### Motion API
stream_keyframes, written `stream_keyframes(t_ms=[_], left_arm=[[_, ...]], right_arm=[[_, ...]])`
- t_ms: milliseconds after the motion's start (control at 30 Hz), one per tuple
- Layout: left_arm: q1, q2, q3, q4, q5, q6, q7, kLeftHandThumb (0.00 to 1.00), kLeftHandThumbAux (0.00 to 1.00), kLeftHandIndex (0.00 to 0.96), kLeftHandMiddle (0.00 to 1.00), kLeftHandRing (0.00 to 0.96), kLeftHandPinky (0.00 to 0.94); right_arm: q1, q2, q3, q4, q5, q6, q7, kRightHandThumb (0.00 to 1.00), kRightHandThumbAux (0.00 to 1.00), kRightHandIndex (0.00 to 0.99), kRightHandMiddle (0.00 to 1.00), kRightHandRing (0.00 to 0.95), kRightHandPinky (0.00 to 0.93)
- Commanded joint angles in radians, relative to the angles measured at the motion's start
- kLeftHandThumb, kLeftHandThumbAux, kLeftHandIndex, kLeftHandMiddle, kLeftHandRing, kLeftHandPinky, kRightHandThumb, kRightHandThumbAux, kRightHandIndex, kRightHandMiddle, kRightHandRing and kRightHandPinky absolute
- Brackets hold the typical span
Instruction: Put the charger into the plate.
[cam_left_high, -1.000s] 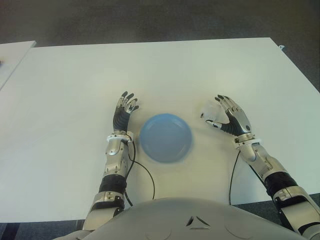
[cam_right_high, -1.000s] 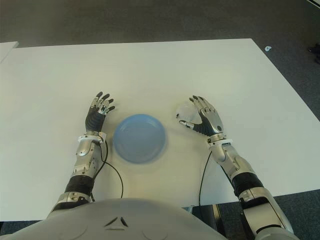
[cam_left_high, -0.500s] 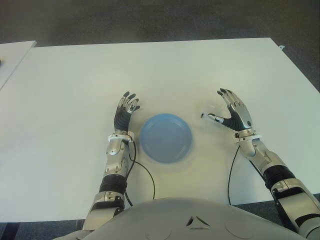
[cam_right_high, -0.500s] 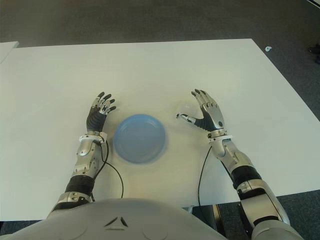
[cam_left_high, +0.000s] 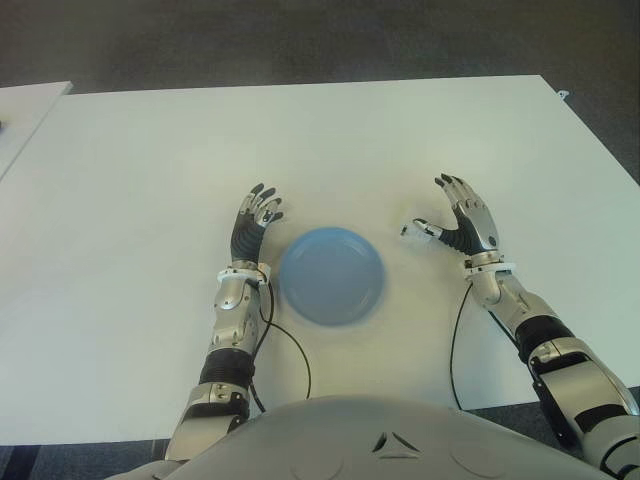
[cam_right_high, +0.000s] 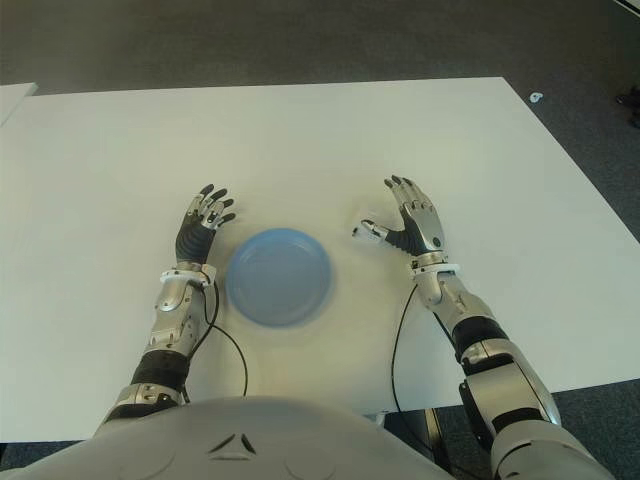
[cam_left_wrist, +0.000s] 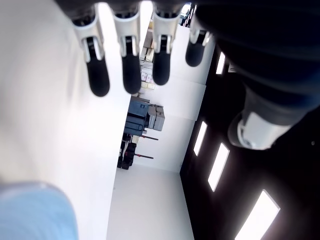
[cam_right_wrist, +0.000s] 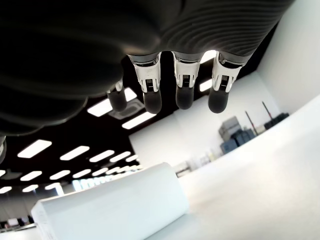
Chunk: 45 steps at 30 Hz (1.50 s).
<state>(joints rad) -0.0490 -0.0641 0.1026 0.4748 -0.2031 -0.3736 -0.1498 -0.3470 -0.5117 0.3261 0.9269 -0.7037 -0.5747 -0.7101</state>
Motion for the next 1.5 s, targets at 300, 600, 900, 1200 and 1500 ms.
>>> stream_keyframes(t_ms=[300, 600, 900, 1200, 1500], left_arm=[[0.03, -0.016, -0.011, 0.007, 0.007, 0.012, -0.001, 0.111, 0.546, 0.154, 0.197, 0.247, 0.32], [0.037, -0.018, -0.014, -0.008, 0.006, 0.017, 0.001, 0.101, 0.544, 0.153, 0.196, 0.243, 0.313], [0.044, -0.018, -0.013, -0.026, 0.004, 0.03, 0.004, 0.108, 0.54, 0.146, 0.193, 0.24, 0.314], [0.05, -0.023, -0.015, -0.044, 0.001, 0.049, 0.002, 0.107, 0.544, 0.148, 0.201, 0.249, 0.324], [0.051, -0.019, -0.018, -0.048, 0.003, 0.053, 0.001, 0.098, 0.542, 0.146, 0.2, 0.243, 0.311]], right_arm=[[-0.097, 0.048, 0.062, 0.199, 0.0, 0.071, 0.143, 0.21, 0.217, 0.0, 0.0, 0.0, 0.0], [-0.116, 0.061, 0.091, 0.246, -0.007, 0.076, 0.167, 0.231, 0.189, 0.0, 0.0, 0.0, 0.0], [-0.12, 0.071, 0.133, 0.299, -0.019, 0.1, 0.185, 0.232, 0.171, 0.0, 0.0, 0.0, 0.0], [-0.127, 0.046, 0.212, 0.326, -0.049, 0.104, 0.276, 0.226, 0.158, 0.0, 0.0, 0.0, 0.0], [-0.13, 0.023, 0.241, 0.308, -0.044, 0.087, 0.3, 0.219, 0.168, 0.0, 0.0, 0.0, 0.0]])
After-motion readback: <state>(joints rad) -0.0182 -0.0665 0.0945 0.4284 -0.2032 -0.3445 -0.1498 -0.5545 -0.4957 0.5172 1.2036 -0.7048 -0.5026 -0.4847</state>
